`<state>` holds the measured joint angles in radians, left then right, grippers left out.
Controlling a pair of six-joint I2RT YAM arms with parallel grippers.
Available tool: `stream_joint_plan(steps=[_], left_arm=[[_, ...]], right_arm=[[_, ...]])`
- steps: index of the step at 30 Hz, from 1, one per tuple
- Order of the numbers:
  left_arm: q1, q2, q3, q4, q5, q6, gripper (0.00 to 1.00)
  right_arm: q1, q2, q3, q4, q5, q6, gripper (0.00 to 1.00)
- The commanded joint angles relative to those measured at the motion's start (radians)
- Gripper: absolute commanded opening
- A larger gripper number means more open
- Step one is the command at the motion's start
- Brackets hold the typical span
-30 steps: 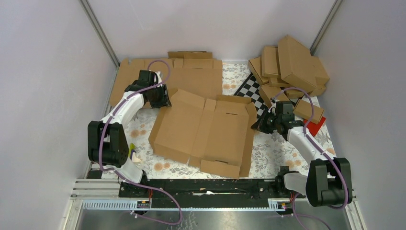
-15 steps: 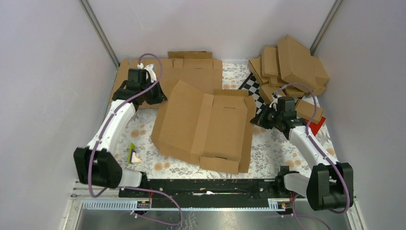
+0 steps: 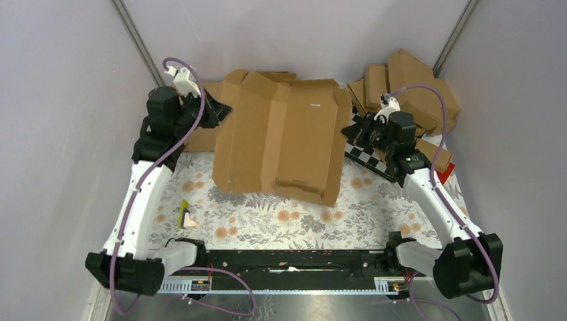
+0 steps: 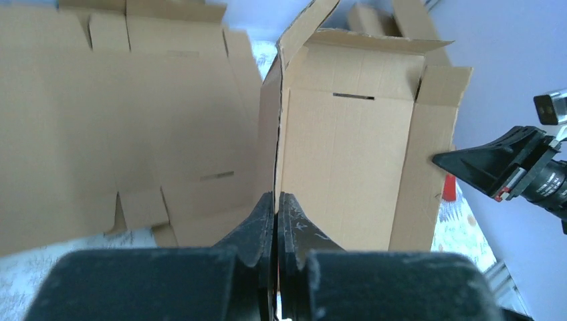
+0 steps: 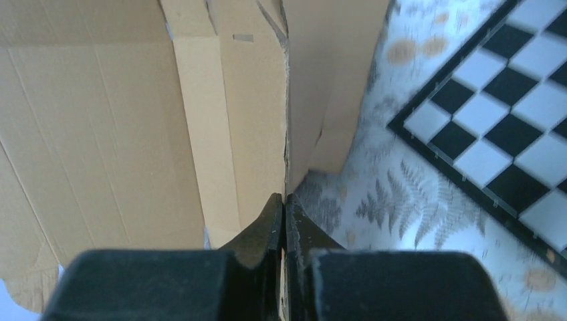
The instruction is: Fold the paper box
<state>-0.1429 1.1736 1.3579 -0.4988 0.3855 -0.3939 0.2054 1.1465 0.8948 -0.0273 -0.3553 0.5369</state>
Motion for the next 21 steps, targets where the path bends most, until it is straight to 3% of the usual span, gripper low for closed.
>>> stream_joint_plan(steps=[1,5,10,14,15,21], left_arm=[[0.003,-0.160,-0.187,0.355,-0.001,-0.040,0.00],[-0.010,-0.309,-0.416,0.682,-0.045,-0.069,0.00],[-0.040,-0.391,-0.508,0.775,-0.036,0.025,0.00],[-0.064,-0.461,-0.657,0.858,0.032,0.041,0.00],[-0.070,-0.485,-0.694,0.876,0.030,0.036,0.00],[-0.084,-0.567,-0.740,0.790,0.014,0.116,0.00]], right_arm=[[0.024,0.043,-0.021,0.349,0.140,-0.059,0.00],[0.090,0.151,0.021,0.517,0.253,-0.190,0.00],[0.154,0.194,-0.147,0.951,0.271,-0.325,0.03],[0.155,0.205,-0.175,0.843,0.280,-0.324,0.12],[0.155,0.208,-0.180,0.790,0.309,-0.292,0.16],[0.154,0.203,-0.249,0.645,0.293,-0.172,0.70]])
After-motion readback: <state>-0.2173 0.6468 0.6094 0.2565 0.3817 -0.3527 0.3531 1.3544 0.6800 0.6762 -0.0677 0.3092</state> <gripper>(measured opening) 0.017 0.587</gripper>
